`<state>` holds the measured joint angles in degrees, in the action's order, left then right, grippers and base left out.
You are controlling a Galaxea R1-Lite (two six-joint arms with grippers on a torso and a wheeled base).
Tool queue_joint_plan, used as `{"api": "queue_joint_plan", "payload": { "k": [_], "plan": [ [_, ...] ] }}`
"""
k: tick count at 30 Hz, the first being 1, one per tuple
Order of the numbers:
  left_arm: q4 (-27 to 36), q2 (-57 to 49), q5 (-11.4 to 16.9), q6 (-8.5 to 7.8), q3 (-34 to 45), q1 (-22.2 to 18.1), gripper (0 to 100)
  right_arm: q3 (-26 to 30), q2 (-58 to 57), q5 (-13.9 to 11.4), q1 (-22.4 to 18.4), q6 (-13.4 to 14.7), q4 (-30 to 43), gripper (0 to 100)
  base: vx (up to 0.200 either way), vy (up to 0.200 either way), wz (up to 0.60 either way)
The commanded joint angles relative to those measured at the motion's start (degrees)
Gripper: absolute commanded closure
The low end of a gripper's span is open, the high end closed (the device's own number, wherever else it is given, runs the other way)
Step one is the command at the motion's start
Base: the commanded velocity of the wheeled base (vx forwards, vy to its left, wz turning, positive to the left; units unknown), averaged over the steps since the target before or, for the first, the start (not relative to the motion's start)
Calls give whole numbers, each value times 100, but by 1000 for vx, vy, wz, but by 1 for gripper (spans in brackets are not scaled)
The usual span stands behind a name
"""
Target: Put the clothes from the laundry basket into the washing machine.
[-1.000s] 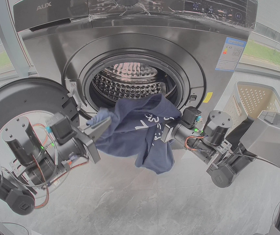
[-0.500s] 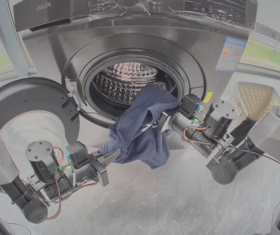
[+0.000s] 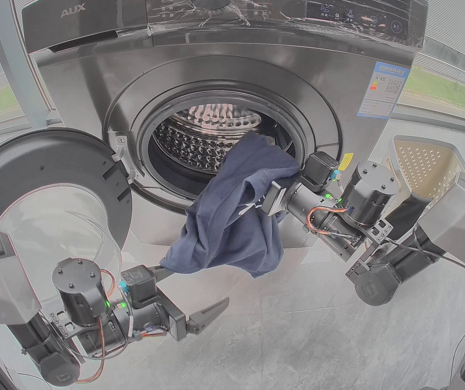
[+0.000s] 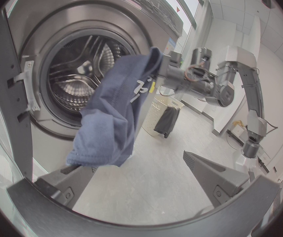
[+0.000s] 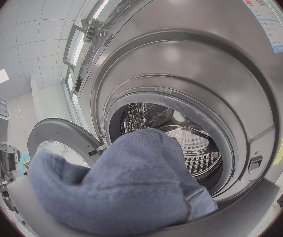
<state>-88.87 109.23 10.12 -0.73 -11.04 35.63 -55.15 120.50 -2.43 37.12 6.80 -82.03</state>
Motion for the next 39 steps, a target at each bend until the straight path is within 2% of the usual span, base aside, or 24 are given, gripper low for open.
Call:
{"api": "queue_joint_plan", "payload": {
  "k": [1, 5, 16, 18, 20, 23, 29, 39],
  "plan": [
    [1, 2, -63, 29, 410, 471, 0, 22, -115, -4, -12, -3, 3, 100, 0, 0, 0],
    [1, 11, -71, 47, 524, 664, 0, 31, -115, -4, -47, -3, 3, 100, 0, 0, 0],
    [-8, -95, -80, 82, 770, 620, 0, 48, -168, -4, -12, 5, -6, 100, 0, 0, 0],
    [1, -130, -89, 117, 489, 585, 0, 162, -194, -4, 41, -3, -6, 100, 0, 0, 0],
    [1, -95, -230, 240, -108, 462, 0, 321, -255, 5, 155, -3, -6, 100, 0, 0, 0],
    [1, 81, -370, 302, -724, 321, 0, 435, -255, 5, 243, -3, -6, 100, 0, 0, 0],
    [1, 767, -414, 284, -1638, 163, 0, 444, -247, 5, 392, -3, 12, 100, 0, 0, 0],
    [1, 1461, -423, 258, -2385, -118, 0, 444, -255, 14, 612, -3, 12, 100, 0, 0, 0]
  ]
}}
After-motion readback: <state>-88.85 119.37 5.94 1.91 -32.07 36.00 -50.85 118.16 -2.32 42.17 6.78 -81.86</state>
